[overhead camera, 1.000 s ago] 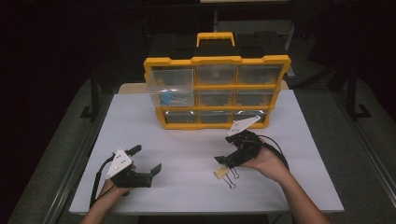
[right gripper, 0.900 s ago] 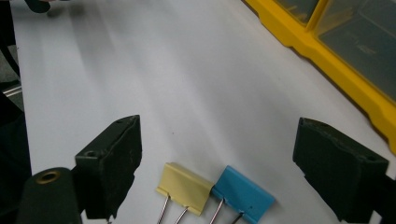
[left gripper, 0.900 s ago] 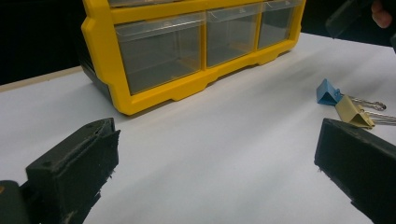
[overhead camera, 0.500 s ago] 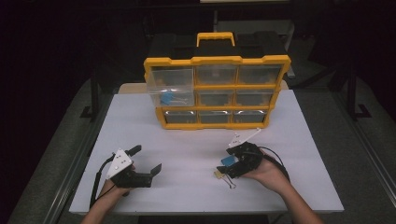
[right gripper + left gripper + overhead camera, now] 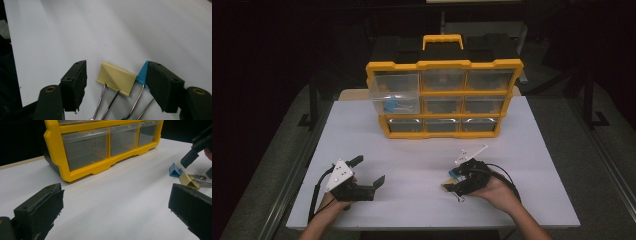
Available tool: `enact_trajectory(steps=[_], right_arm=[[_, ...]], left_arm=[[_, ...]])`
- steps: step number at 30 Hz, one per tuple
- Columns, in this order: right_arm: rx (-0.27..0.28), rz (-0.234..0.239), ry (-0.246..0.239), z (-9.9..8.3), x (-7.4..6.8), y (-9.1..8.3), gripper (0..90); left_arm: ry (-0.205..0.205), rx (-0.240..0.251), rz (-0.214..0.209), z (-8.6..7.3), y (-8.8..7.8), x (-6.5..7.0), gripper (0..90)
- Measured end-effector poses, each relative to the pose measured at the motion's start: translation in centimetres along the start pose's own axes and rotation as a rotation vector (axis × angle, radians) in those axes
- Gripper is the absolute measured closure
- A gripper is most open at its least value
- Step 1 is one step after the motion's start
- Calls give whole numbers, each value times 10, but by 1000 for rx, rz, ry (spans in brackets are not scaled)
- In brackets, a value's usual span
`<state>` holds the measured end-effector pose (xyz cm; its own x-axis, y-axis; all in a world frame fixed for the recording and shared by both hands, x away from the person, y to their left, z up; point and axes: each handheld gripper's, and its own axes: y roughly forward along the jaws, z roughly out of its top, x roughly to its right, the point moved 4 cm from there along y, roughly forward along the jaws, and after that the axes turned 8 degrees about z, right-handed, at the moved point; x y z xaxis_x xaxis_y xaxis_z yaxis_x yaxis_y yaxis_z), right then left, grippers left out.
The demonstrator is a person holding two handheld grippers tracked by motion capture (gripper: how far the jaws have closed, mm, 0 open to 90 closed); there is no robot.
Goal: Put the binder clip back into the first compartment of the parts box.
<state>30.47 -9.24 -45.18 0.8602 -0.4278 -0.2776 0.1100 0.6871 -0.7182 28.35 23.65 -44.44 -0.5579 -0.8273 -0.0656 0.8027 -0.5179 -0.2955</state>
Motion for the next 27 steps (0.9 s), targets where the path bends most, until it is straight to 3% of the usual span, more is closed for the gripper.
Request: enact_trajectory(steps=[11,20,27], right_arm=[[-42,-4,-15,-3,0,9,374],[-41,15,-14,-2,-3,14,391],[-54,22,-27,-1,-7,20,395]], left_arm=[[-2,1,-10,-1,1,2,0],[18,-2,-18,-1,2,2,0],[7,0,-18,-1,2,2,0]])
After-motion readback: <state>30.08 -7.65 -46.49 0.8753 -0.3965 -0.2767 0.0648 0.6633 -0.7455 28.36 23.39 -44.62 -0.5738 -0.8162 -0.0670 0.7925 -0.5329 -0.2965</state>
